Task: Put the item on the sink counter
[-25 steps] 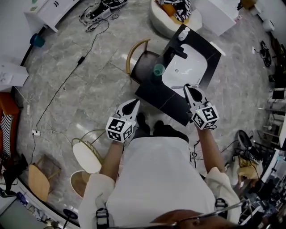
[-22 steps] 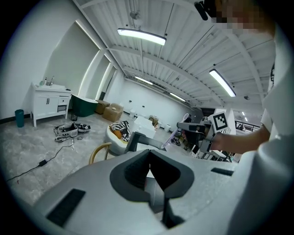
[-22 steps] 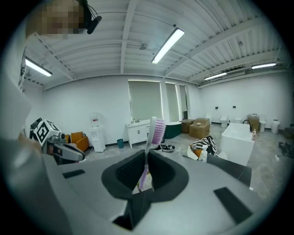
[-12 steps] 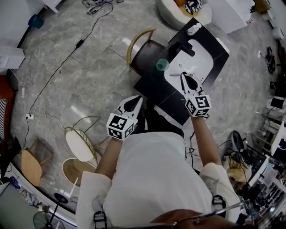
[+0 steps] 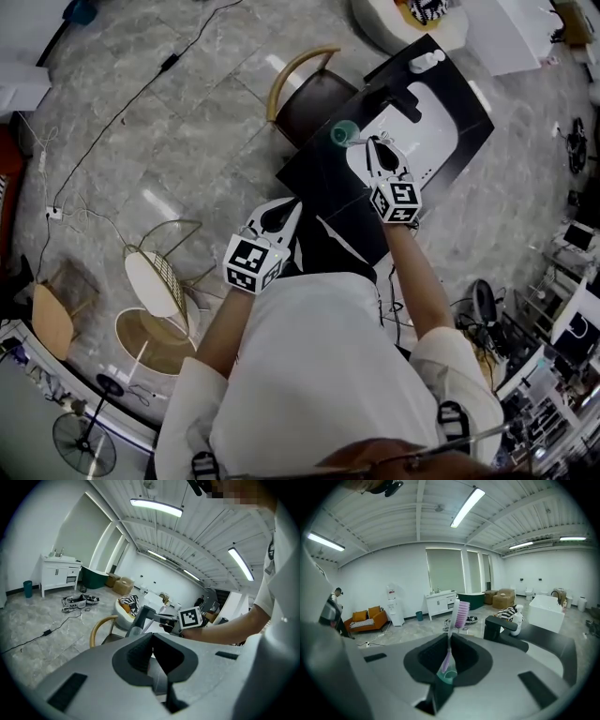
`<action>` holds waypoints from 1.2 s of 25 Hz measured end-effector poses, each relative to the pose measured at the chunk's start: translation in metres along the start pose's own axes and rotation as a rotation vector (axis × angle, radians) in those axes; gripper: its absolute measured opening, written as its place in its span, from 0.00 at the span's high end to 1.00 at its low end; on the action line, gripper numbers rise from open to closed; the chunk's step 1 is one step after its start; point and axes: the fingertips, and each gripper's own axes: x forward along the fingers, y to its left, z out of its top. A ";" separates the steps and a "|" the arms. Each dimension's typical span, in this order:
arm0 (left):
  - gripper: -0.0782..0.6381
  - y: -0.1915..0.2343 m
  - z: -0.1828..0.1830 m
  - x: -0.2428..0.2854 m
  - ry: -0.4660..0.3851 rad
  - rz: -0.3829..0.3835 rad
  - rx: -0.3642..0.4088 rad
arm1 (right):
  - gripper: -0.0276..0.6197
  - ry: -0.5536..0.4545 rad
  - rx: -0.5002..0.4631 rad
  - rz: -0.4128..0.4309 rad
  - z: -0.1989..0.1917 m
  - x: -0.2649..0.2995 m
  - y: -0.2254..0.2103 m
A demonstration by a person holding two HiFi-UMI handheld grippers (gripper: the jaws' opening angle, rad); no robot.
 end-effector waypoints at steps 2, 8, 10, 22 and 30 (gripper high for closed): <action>0.89 0.001 -0.003 0.003 0.008 0.007 -0.009 | 0.91 0.013 -0.009 -0.002 -0.011 0.012 -0.002; 0.89 0.008 -0.010 0.007 0.024 0.036 -0.045 | 0.91 0.071 -0.005 -0.024 -0.042 0.038 -0.010; 0.89 0.011 -0.013 0.007 0.031 0.047 -0.055 | 0.91 0.087 -0.002 -0.026 -0.050 0.044 -0.011; 0.89 0.021 -0.013 0.014 0.029 0.068 -0.073 | 0.87 0.152 0.023 -0.030 -0.074 0.054 -0.014; 0.89 0.019 -0.013 0.014 0.029 0.068 -0.074 | 0.76 0.175 0.045 -0.019 -0.076 0.054 -0.015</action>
